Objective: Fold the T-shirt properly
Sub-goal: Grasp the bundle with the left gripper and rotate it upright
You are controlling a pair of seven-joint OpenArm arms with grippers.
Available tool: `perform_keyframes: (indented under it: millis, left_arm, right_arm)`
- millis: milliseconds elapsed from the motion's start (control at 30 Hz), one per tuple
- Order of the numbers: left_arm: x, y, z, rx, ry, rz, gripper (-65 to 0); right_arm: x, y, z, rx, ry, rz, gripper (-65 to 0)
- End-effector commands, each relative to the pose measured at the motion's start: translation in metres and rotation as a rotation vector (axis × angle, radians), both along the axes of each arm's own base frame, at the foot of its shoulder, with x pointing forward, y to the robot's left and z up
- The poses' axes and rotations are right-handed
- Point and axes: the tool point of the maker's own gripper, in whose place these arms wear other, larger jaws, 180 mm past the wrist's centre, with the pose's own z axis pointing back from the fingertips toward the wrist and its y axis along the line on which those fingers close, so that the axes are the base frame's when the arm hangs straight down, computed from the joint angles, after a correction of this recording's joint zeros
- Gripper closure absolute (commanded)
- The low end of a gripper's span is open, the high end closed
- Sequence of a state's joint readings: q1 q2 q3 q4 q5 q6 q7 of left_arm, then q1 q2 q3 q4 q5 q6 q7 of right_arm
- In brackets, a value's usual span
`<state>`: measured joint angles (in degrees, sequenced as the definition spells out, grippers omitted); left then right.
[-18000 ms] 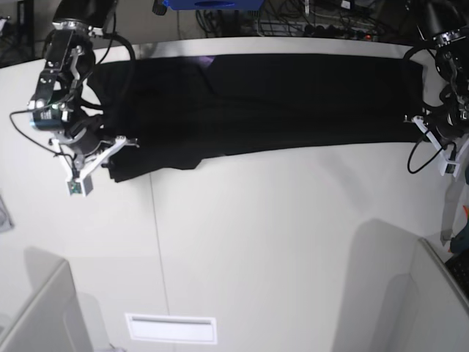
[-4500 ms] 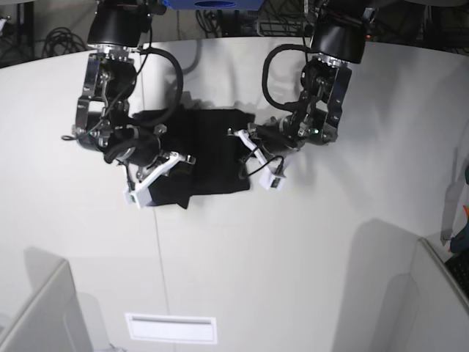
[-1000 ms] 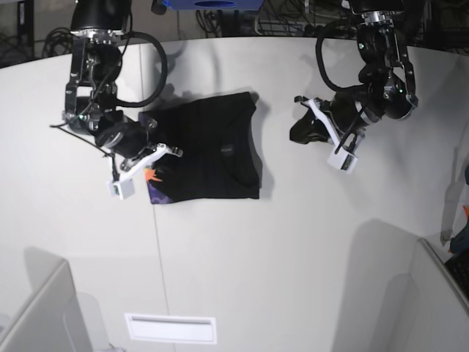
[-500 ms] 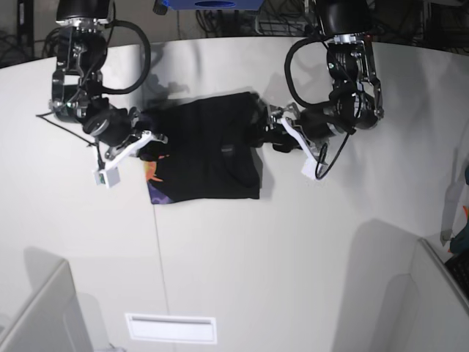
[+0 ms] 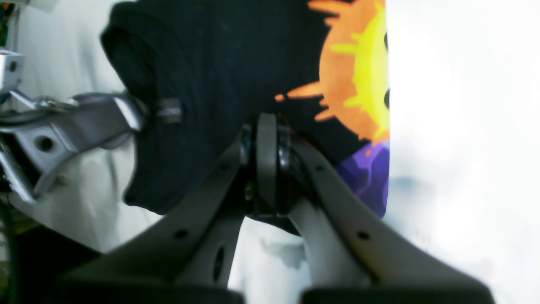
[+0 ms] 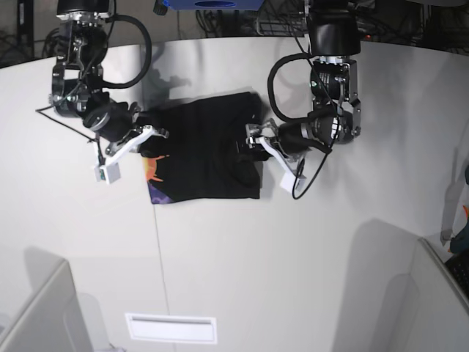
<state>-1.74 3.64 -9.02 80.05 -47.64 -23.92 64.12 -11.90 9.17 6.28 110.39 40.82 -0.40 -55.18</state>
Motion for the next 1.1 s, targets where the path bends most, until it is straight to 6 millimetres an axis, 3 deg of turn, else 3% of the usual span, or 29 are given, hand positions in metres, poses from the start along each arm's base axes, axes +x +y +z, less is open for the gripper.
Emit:
perform_keyframes:
  millis: [0,67,133,233,333,533,667,800,967,1067]
  left_arm:
    - [0.009,-0.006,0.013,-0.024,-0.046,-0.001,-54.0]
    - [0.004,-0.016,0.012,-0.026,-0.046,-0.031,-53.3]
    - [0.002,-0.019,0.012,-0.026,-0.045,-0.043,-45.9]
    - [0.004,-0.018,0.012,-0.023,-0.046,-0.040,-24.5]
    - [0.003,-0.009,-0.001,-0.004,0.018,-0.011,-1.3]
    - [0.009,-0.002,-0.014,0.040,0.087,-0.026,0.0]
    - [0.009,0.006,-0.013,0.220,0.041,-0.243,0.0]
    - [0.008,0.025,-0.019,0.473,-0.023,-0.505,0.0]
    - [0.003,0.050,-0.022,0.748,-0.100,-0.805,0.0]
    - [0.004,0.040,-0.013,0.877,-0.272,-0.966,0.0]
  right_arm:
    - [0.007,0.000,0.015,0.005,-0.067,-0.002,0.0]
    - [0.008,-0.002,0.017,0.006,-0.089,-0.018,0.0]
    - [0.008,-0.016,0.017,-0.003,-0.097,-0.062,0.0]
    - [0.006,-0.035,0.016,-0.015,-0.095,-0.119,0.0]
    - [0.002,-0.051,0.015,-0.030,-0.089,-0.163,0.0]
    - [-0.006,-0.074,0.017,-0.078,-0.126,-0.152,0.0]
    - [-0.015,-0.097,0.018,-0.118,-0.135,-0.174,0.0]
    - [-0.022,-0.114,0.016,-0.138,-0.124,-0.216,0.0]
    - [-0.029,-0.119,0.013,-0.149,-0.114,-0.217,0.0]
    - [-0.034,-0.117,0.009,-0.147,-0.096,-0.214,0.0]
